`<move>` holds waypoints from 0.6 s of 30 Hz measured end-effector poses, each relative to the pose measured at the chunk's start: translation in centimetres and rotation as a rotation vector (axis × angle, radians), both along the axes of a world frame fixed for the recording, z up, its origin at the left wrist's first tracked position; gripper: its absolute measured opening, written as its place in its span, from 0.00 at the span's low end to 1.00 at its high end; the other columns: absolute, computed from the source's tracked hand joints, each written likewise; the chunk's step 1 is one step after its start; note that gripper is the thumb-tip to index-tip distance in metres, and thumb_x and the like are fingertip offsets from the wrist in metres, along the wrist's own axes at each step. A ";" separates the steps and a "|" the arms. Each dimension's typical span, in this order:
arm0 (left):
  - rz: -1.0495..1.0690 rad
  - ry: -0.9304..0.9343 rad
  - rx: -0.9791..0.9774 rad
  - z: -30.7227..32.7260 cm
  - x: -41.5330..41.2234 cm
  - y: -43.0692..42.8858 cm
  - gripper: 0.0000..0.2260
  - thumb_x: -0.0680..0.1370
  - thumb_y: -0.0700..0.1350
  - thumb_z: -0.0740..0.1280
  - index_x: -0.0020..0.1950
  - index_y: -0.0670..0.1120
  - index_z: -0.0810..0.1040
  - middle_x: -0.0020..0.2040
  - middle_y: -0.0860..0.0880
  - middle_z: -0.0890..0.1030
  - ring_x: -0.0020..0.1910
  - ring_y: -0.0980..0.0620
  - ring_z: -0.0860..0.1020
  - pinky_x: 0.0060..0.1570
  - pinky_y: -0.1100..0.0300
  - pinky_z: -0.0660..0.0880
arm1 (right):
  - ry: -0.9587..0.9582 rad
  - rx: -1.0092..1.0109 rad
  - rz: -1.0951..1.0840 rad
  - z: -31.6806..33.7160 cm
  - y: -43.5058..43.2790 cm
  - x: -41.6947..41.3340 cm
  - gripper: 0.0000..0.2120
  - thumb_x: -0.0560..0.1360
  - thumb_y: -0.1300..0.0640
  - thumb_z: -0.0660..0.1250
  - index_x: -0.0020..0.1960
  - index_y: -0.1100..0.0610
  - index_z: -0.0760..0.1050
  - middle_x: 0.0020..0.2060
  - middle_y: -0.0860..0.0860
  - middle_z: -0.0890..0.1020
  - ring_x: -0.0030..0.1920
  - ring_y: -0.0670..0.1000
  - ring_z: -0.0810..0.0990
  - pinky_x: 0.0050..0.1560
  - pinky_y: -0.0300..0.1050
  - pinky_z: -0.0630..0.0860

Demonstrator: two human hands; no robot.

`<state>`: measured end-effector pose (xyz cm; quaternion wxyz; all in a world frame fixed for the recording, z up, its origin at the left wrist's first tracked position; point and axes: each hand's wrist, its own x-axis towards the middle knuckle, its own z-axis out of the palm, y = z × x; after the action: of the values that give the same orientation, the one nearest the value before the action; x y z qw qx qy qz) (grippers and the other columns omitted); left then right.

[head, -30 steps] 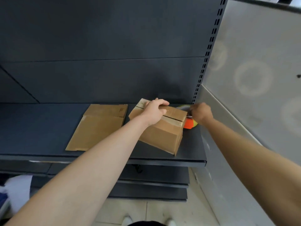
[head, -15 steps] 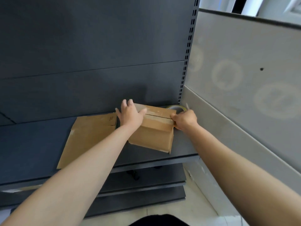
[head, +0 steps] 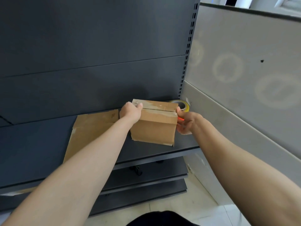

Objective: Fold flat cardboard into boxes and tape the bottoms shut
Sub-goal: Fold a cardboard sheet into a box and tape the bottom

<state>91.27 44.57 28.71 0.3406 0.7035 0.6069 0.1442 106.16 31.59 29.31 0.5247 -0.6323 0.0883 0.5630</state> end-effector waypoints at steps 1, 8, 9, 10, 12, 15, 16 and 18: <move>0.000 0.000 -0.002 0.0 0.0 0.0 0.18 0.80 0.54 0.60 0.58 0.39 0.74 0.53 0.43 0.78 0.47 0.45 0.75 0.43 0.56 0.70 | -0.044 0.002 -0.014 -0.1 -0.1 0.0 0.14 0.74 0.46 0.70 0.40 0.56 0.74 0.18 0.48 0.76 0.15 0.46 0.73 0.23 0.37 0.71; -0.014 -0.013 -0.025 0.5 -0.2 -0.2 0.18 0.80 0.53 0.61 0.58 0.39 0.74 0.52 0.44 0.78 0.45 0.46 0.74 0.41 0.56 0.68 | -0.822 -0.224 -0.085 0.7 2.1 -1.4 0.10 0.76 0.61 0.66 0.56 0.63 0.76 0.56 0.58 0.79 0.54 0.59 0.79 0.51 0.47 0.74; -0.014 -0.026 -0.029 0.4 -0.3 -0.1 0.18 0.80 0.53 0.61 0.58 0.39 0.74 0.53 0.43 0.79 0.46 0.46 0.75 0.42 0.56 0.69 | -0.845 -0.246 -0.066 1.0 2.2 -1.8 0.09 0.76 0.61 0.66 0.56 0.62 0.76 0.56 0.58 0.80 0.56 0.60 0.79 0.51 0.46 0.73; -0.015 -0.036 -0.037 0.5 -0.4 -0.1 0.18 0.80 0.53 0.62 0.58 0.39 0.74 0.54 0.43 0.79 0.47 0.45 0.76 0.42 0.56 0.69 | -0.860 -0.253 -0.053 1.2 2.3 -1.9 0.09 0.76 0.61 0.66 0.56 0.61 0.77 0.56 0.58 0.80 0.56 0.60 0.79 0.51 0.46 0.73; -0.020 -0.043 -0.047 0.5 -0.5 -0.2 0.18 0.80 0.53 0.62 0.58 0.39 0.74 0.54 0.43 0.79 0.48 0.44 0.76 0.42 0.56 0.69 | -0.849 -0.253 -0.026 1.0 2.3 -1.7 0.10 0.76 0.60 0.67 0.56 0.61 0.77 0.55 0.58 0.80 0.55 0.60 0.79 0.53 0.48 0.75; -0.024 -0.049 -0.052 0.5 -0.6 -0.1 0.18 0.80 0.53 0.61 0.59 0.40 0.73 0.55 0.44 0.78 0.46 0.46 0.74 0.42 0.56 0.68 | -0.827 -0.183 0.022 1.2 1.8 -1.4 0.04 0.75 0.60 0.68 0.46 0.60 0.76 0.44 0.56 0.80 0.44 0.58 0.80 0.38 0.38 0.80; -0.024 -0.054 -0.054 0.5 -0.6 0.0 0.18 0.80 0.53 0.61 0.59 0.40 0.73 0.55 0.43 0.77 0.47 0.46 0.74 0.43 0.55 0.68 | -0.804 -0.150 0.031 1.3 1.7 -1.1 0.06 0.75 0.60 0.67 0.40 0.58 0.73 0.37 0.54 0.78 0.39 0.56 0.78 0.28 0.34 0.76; -0.026 -0.059 -0.054 0.4 -0.5 0.0 0.17 0.80 0.53 0.62 0.58 0.39 0.73 0.55 0.43 0.77 0.47 0.46 0.74 0.43 0.55 0.68 | -0.767 -0.112 0.008 1.9 1.2 -0.4 0.13 0.77 0.60 0.62 0.34 0.54 0.67 0.32 0.50 0.72 0.33 0.52 0.74 0.24 0.36 0.70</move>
<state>90.78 44.59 29.12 0.3791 0.6973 0.5910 0.1442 105.79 32.83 31.22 0.4821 -0.8251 -0.0863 0.2818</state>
